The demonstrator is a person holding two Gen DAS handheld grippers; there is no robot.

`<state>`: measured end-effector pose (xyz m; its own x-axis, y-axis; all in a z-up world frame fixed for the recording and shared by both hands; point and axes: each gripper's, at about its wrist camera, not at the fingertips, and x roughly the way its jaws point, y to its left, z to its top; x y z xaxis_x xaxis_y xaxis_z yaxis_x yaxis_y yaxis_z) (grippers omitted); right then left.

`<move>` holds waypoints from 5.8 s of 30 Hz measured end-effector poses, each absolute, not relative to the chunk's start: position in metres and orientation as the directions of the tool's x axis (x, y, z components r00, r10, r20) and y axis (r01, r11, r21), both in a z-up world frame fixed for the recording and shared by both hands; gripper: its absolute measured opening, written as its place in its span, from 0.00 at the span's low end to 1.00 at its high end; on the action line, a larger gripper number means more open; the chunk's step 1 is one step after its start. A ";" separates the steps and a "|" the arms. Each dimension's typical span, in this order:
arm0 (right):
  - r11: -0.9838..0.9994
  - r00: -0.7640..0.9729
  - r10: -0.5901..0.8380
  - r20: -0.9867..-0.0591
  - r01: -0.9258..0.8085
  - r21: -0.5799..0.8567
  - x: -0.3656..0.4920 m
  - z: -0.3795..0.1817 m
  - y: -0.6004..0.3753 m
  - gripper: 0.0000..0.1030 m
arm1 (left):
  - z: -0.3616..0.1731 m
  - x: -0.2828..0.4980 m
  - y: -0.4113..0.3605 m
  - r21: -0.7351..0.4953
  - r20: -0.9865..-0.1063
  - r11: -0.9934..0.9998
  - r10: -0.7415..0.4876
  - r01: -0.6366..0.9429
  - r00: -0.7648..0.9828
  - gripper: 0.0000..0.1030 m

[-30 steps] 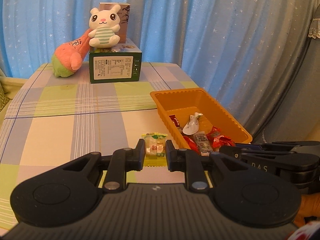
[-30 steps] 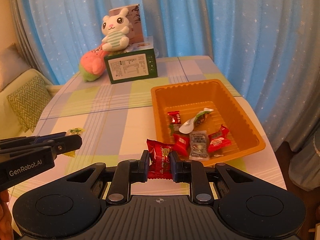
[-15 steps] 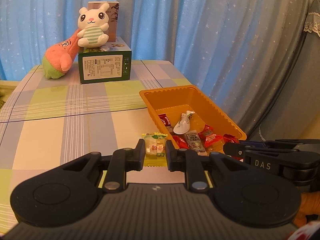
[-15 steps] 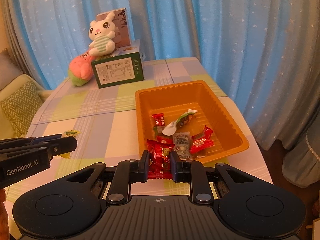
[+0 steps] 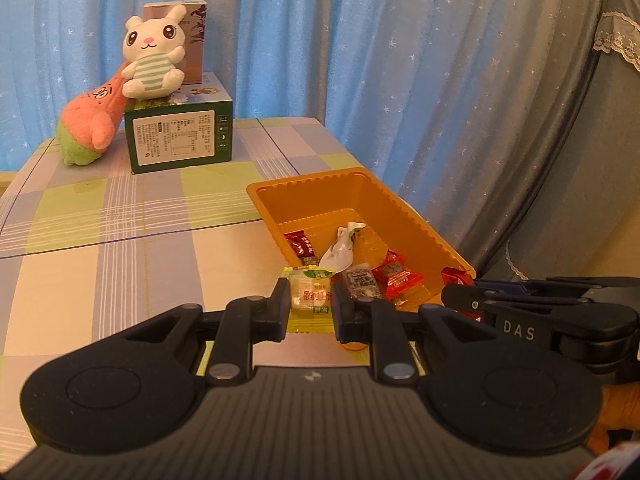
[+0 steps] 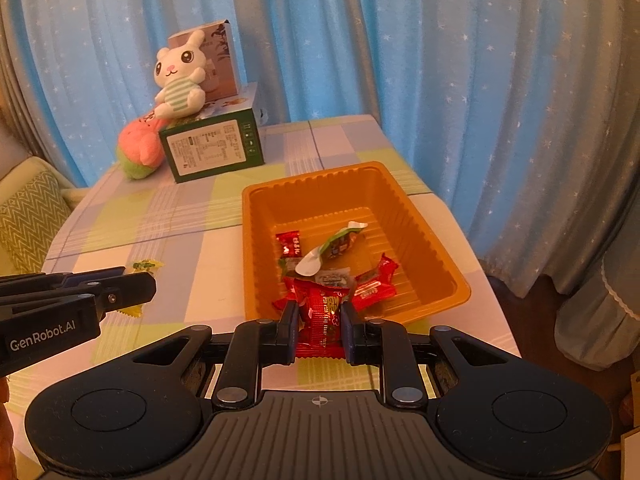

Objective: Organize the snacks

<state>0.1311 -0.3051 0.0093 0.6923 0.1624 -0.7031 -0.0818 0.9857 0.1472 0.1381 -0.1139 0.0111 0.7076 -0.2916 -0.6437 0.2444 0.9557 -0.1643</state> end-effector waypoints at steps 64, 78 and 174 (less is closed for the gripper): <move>0.988 0.659 0.152 -0.737 -0.071 0.140 0.247 -0.034 -0.338 0.21 | -0.033 0.274 -0.168 -0.143 -0.700 0.928 -0.340 0.343 0.628 0.18; 0.987 0.636 0.154 -0.757 -0.069 0.143 0.275 -0.045 -0.338 0.21 | -0.036 0.300 -0.169 -0.140 -0.705 0.927 -0.341 0.349 0.622 0.18; 0.985 0.703 0.151 -0.695 -0.044 0.169 0.020 0.056 -0.307 0.82 | 0.049 0.024 -0.070 -0.128 -0.639 0.988 -0.153 0.091 0.754 0.99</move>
<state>0.0204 -0.3067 0.0561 0.7028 0.1507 -0.6953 -0.0437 0.9846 0.1692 0.0242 -0.0700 0.0486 0.7537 -0.1527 -0.6392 0.0912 0.9875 -0.1283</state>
